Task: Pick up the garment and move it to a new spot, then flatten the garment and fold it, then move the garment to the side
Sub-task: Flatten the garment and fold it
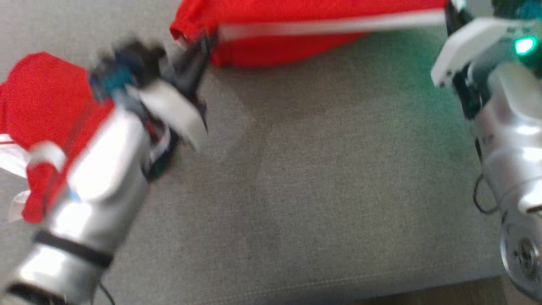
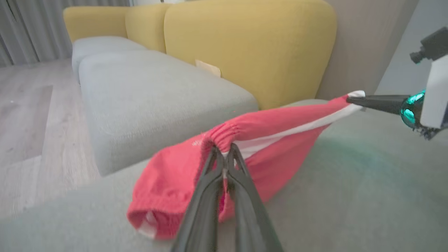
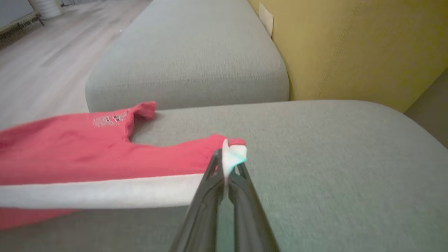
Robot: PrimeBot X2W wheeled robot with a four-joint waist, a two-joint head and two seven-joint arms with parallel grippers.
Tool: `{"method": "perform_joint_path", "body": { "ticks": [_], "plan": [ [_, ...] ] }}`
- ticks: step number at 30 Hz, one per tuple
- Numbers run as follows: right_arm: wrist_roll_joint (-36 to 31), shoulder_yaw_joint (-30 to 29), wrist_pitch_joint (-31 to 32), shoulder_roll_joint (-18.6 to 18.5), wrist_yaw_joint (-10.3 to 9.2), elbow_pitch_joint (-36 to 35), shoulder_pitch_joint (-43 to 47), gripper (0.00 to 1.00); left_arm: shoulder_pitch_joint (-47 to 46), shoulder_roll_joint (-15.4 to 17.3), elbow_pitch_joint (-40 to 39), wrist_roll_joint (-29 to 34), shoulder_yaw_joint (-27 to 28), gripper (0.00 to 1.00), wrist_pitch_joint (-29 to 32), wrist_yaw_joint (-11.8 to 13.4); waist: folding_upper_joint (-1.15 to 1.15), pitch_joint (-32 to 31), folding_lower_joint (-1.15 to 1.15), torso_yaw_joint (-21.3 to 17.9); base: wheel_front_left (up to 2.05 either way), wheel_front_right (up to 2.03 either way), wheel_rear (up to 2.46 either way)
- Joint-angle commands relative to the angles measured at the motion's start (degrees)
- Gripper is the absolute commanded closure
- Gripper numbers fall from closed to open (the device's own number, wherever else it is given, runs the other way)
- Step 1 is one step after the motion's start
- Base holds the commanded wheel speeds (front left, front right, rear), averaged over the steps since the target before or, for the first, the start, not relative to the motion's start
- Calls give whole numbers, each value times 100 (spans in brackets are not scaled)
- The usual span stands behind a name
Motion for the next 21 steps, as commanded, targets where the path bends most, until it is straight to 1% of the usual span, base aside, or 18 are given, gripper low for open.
{"method": "perform_joint_path", "body": {
  "ticks": [1, 6, 11, 17, 21],
  "plan": [
    [99, 173, 68, -31, -5, -125, 42, 100, -62, 233, -224, 12, 162, 100, -29, 10, 0, -165, 0, 59, 0, 0, 0],
    [609, 975, 525, -257, -5, -202, 653, 100, 855, 261, -469, 239, -178, 100, -30, 10, 0, -563, 0, 117, 0, 0, 0],
    [1287, 1809, 1144, -624, -5, -661, 1266, 100, 1466, 233, -642, 453, -313, 100, -30, 10, 0, -912, 0, 120, 0, 0, 0],
    [2266, 2625, 1912, -1322, -5, -1628, 1967, 100, 2013, 122, -746, 661, -349, 100, -30, 44, 0, -1282, 0, 93, 0, 0, 0],
    [2811, 3027, 2417, -1833, -5, -2329, 2424, 100, 2404, 66, -828, 694, -369, 100, -30, 56, 0, -1528, 0, 39, 0, 0, 0]
  ]
}}
